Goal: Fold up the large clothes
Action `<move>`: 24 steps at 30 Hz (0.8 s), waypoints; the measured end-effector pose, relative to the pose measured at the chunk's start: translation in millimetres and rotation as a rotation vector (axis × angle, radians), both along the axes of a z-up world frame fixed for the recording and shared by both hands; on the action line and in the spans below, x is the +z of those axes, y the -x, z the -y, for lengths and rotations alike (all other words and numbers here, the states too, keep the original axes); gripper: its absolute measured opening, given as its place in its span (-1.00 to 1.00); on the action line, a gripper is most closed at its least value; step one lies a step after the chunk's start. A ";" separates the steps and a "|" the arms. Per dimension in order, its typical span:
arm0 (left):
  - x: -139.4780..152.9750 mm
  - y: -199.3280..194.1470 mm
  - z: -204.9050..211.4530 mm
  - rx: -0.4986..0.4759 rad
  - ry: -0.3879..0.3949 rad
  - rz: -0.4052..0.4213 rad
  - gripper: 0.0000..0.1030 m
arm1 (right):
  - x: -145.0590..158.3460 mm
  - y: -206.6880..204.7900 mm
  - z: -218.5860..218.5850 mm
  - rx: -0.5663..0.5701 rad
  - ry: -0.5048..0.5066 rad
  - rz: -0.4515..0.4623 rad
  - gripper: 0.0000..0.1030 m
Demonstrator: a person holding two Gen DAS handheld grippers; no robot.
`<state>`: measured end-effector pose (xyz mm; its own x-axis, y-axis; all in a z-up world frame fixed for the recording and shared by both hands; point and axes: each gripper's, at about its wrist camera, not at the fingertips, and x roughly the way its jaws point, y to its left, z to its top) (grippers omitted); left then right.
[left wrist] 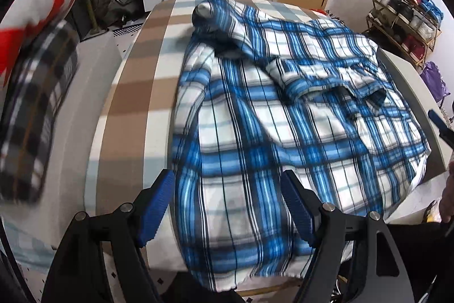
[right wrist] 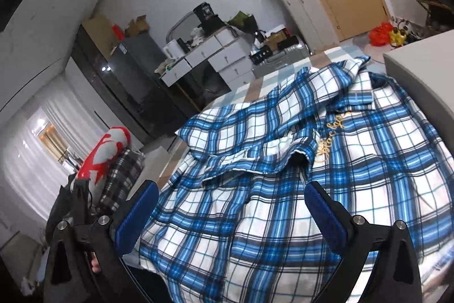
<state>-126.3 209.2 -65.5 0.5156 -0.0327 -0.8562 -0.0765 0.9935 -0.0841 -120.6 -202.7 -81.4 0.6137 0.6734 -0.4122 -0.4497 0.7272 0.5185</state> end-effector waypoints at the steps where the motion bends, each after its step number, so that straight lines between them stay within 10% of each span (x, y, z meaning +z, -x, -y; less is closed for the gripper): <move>1: -2.0 3.8 0.3 -0.002 0.000 -0.002 0.41 | 2.4 2.9 2.2 -0.002 0.000 0.009 1.00; 11: -26.3 27.0 -14.4 -0.053 0.004 -0.162 0.42 | -8.7 -1.3 16.7 -0.045 0.027 -0.028 1.00; 24: -37.4 37.1 -27.6 -0.091 0.240 -0.268 0.46 | -18.1 -7.0 19.9 -0.034 0.023 -0.072 1.00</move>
<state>-163.4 236.8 -102.9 0.2598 -0.2844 -0.9228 -0.0401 0.9517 -0.3046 -113.6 -222.6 -99.5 0.6043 0.6429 -0.4707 -0.3871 0.7532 0.5318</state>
